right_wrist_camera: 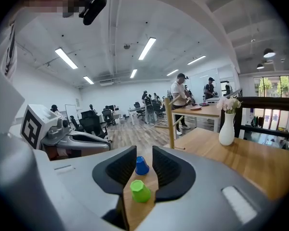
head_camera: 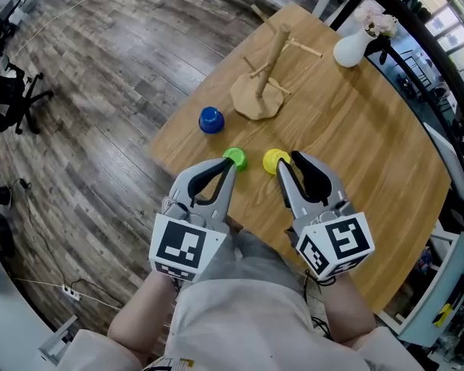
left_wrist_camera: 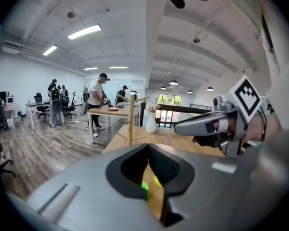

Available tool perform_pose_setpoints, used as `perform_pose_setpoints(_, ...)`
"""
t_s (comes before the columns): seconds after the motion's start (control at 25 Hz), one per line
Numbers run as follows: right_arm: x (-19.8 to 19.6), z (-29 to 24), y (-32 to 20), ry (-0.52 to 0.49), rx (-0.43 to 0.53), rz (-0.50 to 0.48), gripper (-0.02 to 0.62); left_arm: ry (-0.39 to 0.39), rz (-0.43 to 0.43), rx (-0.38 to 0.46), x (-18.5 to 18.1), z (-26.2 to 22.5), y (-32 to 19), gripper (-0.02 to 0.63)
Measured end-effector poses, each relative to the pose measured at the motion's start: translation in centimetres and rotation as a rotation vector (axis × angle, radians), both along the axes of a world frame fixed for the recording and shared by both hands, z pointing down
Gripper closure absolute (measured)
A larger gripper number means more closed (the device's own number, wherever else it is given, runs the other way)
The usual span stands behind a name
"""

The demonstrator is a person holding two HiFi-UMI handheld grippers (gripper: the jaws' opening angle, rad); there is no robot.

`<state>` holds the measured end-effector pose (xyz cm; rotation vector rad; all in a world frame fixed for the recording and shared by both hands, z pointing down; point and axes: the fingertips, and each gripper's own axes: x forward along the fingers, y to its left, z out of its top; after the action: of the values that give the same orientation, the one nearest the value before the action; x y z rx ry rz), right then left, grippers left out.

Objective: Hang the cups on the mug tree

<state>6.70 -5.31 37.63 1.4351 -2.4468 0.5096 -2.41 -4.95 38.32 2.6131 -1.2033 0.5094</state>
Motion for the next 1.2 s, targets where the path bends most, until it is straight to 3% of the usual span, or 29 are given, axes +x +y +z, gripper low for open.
perform_pose_setpoints(0.36,3.0,7.6,-0.7,0.028,-0.099,0.033,0.444,-0.04,0.046,-0.091,2.9,6.9,-0.5,0.604)
perform_pose_setpoints(0.72,3.5,16.3,-0.7,0.092,-0.18,0.038,0.395,-0.059,0.108,-0.148,5.1,13.9,-0.3,0.604)
perform_pose_setpoints(1.2,4.0,22.6,-1.4,0.177,-0.233,0.032,0.357,-0.053,0.137,-0.169,6.3,17.2,-0.4,0.604)
